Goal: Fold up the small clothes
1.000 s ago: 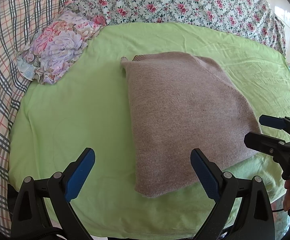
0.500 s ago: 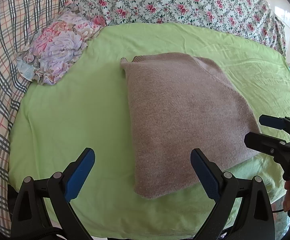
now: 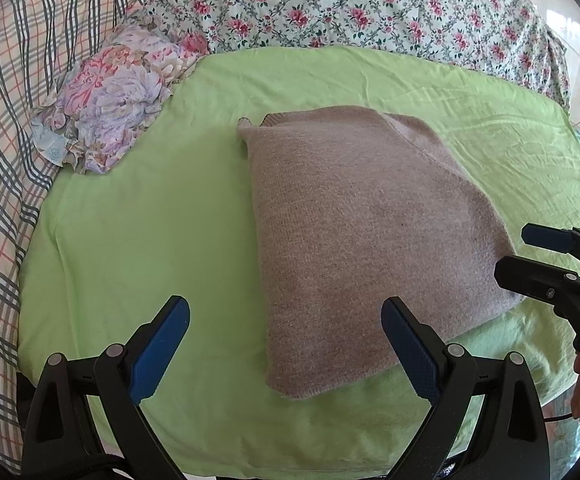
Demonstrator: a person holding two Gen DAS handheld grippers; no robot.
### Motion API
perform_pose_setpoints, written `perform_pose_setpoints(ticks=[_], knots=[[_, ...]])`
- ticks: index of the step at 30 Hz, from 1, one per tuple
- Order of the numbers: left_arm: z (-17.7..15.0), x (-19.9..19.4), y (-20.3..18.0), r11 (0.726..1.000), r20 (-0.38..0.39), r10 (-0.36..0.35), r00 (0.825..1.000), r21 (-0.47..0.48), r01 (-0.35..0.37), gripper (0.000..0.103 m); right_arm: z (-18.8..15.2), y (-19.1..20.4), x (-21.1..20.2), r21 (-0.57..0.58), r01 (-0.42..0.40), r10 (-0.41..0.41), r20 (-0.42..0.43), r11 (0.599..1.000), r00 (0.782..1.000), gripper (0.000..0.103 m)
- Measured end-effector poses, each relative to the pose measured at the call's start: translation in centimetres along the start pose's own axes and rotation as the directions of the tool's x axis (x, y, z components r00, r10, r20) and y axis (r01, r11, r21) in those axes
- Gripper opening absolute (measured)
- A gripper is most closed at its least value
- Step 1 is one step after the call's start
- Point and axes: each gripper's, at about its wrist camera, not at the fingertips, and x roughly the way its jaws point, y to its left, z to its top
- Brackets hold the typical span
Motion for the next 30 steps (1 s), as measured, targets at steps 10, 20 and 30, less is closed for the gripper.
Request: perform_pose_setpoints(ticks=[10, 20, 30], knots=[[0.26, -0.21, -0.30, 1.000, 0.010, 0.000, 1.000, 0.009, 0.000, 0.097, 0.07, -0.20, -0.20, -0.010, -0.004, 0.004, 0.004, 1.000, 1.000, 0.102], [0.33, 0.06, -0.35, 1.000, 0.003, 0.000, 1.000, 0.012, 0.000, 0.097, 0.26, -0.39, -0.17, -0.008, -0.008, 0.008, 0.005, 1.000, 1.000, 0.102], [0.63, 0.35, -0.23, 1.000, -0.001, -0.005, 1.000, 0.016, 0.005, 0.097, 0.37, -0.21, -0.20, -0.007, -0.006, 0.006, 0.005, 1.000, 1.000, 0.102]])
